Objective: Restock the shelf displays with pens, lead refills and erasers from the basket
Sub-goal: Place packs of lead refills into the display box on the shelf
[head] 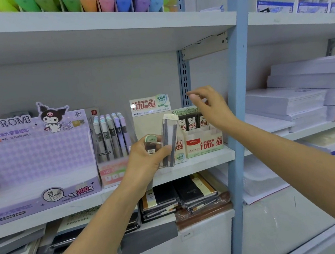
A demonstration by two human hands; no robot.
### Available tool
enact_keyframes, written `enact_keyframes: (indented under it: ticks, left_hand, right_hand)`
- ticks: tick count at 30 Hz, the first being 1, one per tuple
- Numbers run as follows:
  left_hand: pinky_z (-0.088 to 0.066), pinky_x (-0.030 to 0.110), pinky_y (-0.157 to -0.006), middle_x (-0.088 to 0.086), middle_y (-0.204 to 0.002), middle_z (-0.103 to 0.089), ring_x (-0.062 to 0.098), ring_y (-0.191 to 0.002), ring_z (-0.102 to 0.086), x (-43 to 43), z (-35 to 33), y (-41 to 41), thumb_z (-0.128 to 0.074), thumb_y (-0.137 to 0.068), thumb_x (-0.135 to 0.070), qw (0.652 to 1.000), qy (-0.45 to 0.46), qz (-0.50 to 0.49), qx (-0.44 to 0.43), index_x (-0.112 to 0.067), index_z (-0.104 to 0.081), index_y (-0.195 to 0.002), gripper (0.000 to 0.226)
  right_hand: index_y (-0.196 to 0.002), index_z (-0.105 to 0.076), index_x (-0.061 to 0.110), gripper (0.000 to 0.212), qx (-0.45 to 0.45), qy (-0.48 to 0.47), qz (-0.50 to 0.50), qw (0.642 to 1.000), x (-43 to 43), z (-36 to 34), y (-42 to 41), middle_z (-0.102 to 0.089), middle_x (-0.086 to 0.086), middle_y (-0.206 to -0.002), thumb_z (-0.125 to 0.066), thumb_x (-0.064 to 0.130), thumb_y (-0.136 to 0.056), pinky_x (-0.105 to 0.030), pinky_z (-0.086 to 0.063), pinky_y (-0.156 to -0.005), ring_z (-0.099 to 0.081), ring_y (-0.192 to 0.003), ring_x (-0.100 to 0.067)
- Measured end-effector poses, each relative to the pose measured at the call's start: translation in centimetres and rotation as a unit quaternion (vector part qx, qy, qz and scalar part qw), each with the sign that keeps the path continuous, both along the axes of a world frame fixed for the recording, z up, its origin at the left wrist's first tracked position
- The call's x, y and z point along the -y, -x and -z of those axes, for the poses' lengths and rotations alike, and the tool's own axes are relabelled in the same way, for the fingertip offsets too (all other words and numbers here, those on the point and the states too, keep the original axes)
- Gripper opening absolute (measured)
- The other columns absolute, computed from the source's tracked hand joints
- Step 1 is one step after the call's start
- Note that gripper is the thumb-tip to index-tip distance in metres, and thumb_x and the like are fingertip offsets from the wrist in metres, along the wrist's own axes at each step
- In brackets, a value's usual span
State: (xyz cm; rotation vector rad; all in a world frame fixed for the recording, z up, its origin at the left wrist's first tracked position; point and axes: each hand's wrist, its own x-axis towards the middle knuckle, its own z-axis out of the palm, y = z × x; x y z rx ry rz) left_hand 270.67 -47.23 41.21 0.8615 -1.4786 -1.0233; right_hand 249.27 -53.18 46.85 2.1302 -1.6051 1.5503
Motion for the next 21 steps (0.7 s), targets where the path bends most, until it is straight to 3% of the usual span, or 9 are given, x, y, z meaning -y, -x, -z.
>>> enact_keyframes:
  ticks: [2,5,8,11,14,16,18,21]
  left_hand:
    - [-0.044,0.009,-0.048,-0.003,-0.074,-0.070,-0.005,-0.055,-0.062,-0.2,-0.1,0.3,-0.071,-0.085,-0.010,1.000,0.003,0.004,0.002,-0.015,-0.063,-0.097,0.014]
    - [-0.043,0.011,-0.047,-0.003,-0.069,-0.067,-0.004,-0.048,-0.056,-0.3,-0.1,0.7,-0.072,-0.085,-0.013,1.000,0.007,0.009,0.020,-0.016,-0.065,-0.093,0.011]
    - [-0.042,0.015,-0.047,-0.007,-0.063,-0.064,-0.001,-0.046,-0.050,-0.2,0.0,0.6,-0.073,-0.085,-0.018,0.998,0.008,0.008,0.061,-0.016,-0.067,-0.087,0.007]
    - [-0.041,0.015,-0.045,-0.010,-0.054,-0.060,0.000,-0.045,-0.048,-0.1,0.0,0.5,-0.074,-0.084,-0.014,0.995,0.004,0.028,0.094,-0.018,-0.067,-0.078,0.010]
    - [-0.044,0.015,-0.046,-0.008,-0.057,-0.064,0.002,-0.049,-0.053,-0.2,-0.1,0.5,-0.077,-0.081,-0.012,0.993,-0.009,0.041,0.107,-0.020,-0.068,-0.076,0.013]
    - [-0.046,0.013,-0.048,-0.007,-0.062,-0.069,0.001,-0.053,-0.060,-0.1,-0.1,0.4,-0.078,-0.080,-0.014,0.993,-0.023,0.034,0.106,-0.018,-0.068,-0.080,0.010]
    - [-0.047,0.011,-0.050,-0.008,-0.066,-0.072,-0.002,-0.057,-0.063,0.0,-0.2,0.1,-0.077,-0.080,-0.014,0.993,-0.033,0.028,0.107,-0.016,-0.068,-0.086,0.011]
    - [-0.051,0.013,-0.056,-0.005,-0.073,-0.074,0.002,-0.067,-0.069,0.1,-0.4,-0.4,-0.075,-0.081,-0.011,0.995,-0.046,0.030,0.078,-0.015,-0.066,-0.094,0.016]
  right_hand:
    - [-0.126,-0.059,0.020,0.031,0.057,-0.035,-0.155,0.986,-1.9,-0.3,-1.2,-0.062,0.004,-0.115,-0.045,0.031,-0.101,-0.021,-0.051,-0.078,-0.062,-0.091,-0.006]
    - [-0.118,-0.062,0.030,0.023,0.023,-0.134,-0.269,0.953,-3.3,0.2,-2.6,-0.066,0.010,-0.116,-0.058,0.029,-0.096,-0.019,-0.054,-0.077,-0.064,-0.099,-0.003]
    - [-0.113,-0.065,0.032,0.023,-0.006,-0.137,-0.286,0.948,-3.5,0.1,-3.3,-0.065,0.017,-0.110,-0.065,0.026,-0.091,-0.019,-0.052,-0.081,-0.061,-0.103,-0.001]
    - [-0.104,-0.069,0.035,0.019,-0.090,-0.143,-0.292,0.941,-3.5,-0.2,-3.6,-0.062,0.013,-0.112,-0.071,0.031,-0.086,-0.026,-0.047,-0.092,-0.055,-0.107,-0.003]
    - [-0.094,-0.074,0.019,0.011,-0.103,-0.142,-0.308,0.935,-3.4,0.2,-4.0,-0.063,0.005,-0.109,-0.074,0.024,-0.084,-0.018,-0.043,-0.090,-0.056,-0.105,-0.005]
    - [-0.096,-0.070,0.015,0.011,-0.098,-0.148,-0.304,0.936,-3.6,0.1,-3.7,-0.066,0.003,-0.106,-0.068,0.023,-0.089,-0.018,-0.045,-0.088,-0.060,-0.100,-0.006]
    - [-0.102,-0.064,0.012,0.013,-0.043,-0.151,-0.308,0.938,-3.8,-0.3,-2.8,-0.069,0.003,-0.102,-0.061,0.021,-0.094,-0.026,-0.051,-0.088,-0.064,-0.096,-0.010]
    - [-0.105,-0.058,0.011,0.010,0.117,-0.078,-0.288,0.947,-4.0,-1.9,-1.1,-0.070,0.001,-0.093,-0.053,0.015,-0.097,-0.026,-0.054,-0.077,-0.064,-0.080,-0.013]
